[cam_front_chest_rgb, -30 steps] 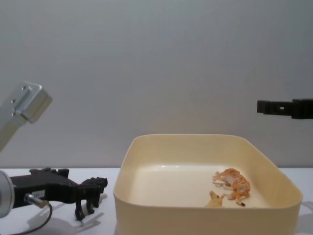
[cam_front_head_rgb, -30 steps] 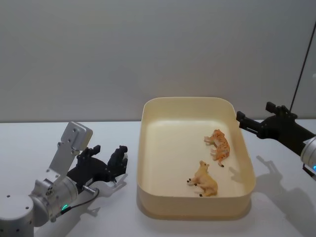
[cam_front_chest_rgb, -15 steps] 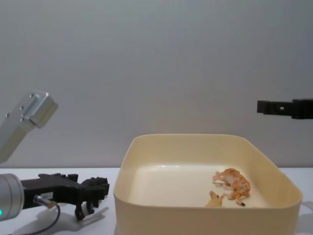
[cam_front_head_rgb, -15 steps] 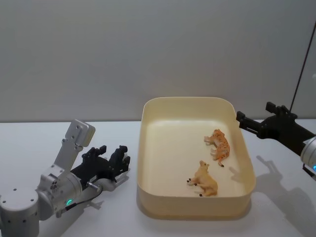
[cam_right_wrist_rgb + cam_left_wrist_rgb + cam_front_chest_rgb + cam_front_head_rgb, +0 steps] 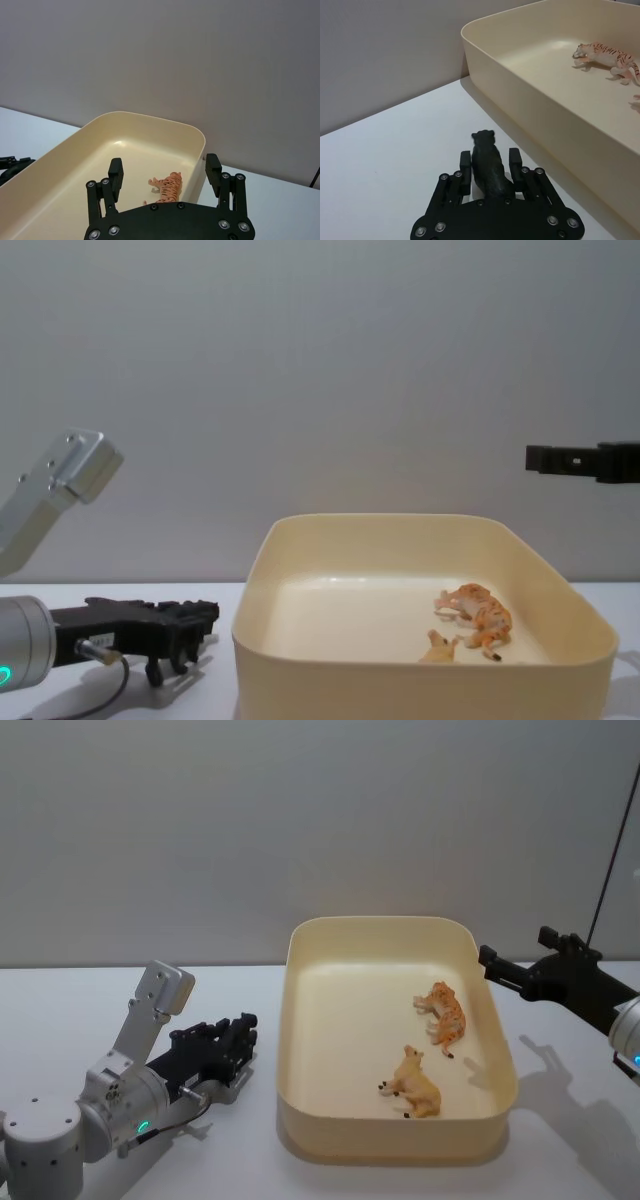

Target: Pick up the toy alternately with two hands and place it into the central storage box.

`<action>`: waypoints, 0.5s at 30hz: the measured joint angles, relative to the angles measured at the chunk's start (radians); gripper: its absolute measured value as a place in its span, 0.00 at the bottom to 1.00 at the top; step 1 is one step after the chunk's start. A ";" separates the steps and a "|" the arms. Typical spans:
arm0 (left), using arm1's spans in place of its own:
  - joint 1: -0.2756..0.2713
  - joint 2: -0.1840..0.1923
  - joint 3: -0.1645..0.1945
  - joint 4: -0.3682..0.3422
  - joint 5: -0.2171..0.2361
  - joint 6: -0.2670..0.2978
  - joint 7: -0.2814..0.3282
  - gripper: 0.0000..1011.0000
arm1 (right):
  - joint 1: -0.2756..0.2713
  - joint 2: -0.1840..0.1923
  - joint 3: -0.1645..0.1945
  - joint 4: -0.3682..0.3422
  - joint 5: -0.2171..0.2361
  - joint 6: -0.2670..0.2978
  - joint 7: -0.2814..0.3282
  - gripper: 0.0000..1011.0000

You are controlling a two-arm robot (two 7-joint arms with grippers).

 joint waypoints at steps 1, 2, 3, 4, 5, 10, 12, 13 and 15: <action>0.000 0.000 0.000 0.000 0.000 0.000 0.000 0.45 | 0.000 0.000 0.000 0.000 0.000 0.000 0.000 0.99; 0.000 0.000 0.000 0.000 0.000 0.000 0.000 0.41 | 0.000 0.000 0.000 0.000 0.000 0.000 0.000 0.99; 0.000 0.000 0.000 0.000 0.000 0.000 0.001 0.39 | 0.000 0.000 0.000 0.000 0.000 0.000 0.000 0.99; 0.000 0.000 0.000 -0.001 0.000 0.000 0.002 0.35 | 0.000 0.000 0.000 0.000 0.000 0.000 0.000 0.99; 0.001 0.000 0.000 -0.004 0.000 0.001 0.005 0.35 | 0.000 0.000 0.000 0.000 0.000 0.000 0.000 0.99; 0.004 0.002 0.000 -0.018 0.008 0.005 0.026 0.32 | 0.000 0.000 0.000 0.000 0.000 0.000 0.000 0.99; 0.006 0.003 -0.001 -0.030 0.014 0.005 0.041 0.32 | 0.000 0.000 0.000 0.000 0.000 0.000 0.000 0.99; 0.006 0.004 -0.003 -0.038 0.018 0.005 0.050 0.32 | 0.000 0.000 0.000 0.000 0.000 0.000 0.000 0.99; 0.006 0.005 -0.004 -0.046 0.023 0.004 0.061 0.32 | 0.000 0.000 0.000 0.000 0.000 0.000 0.000 0.99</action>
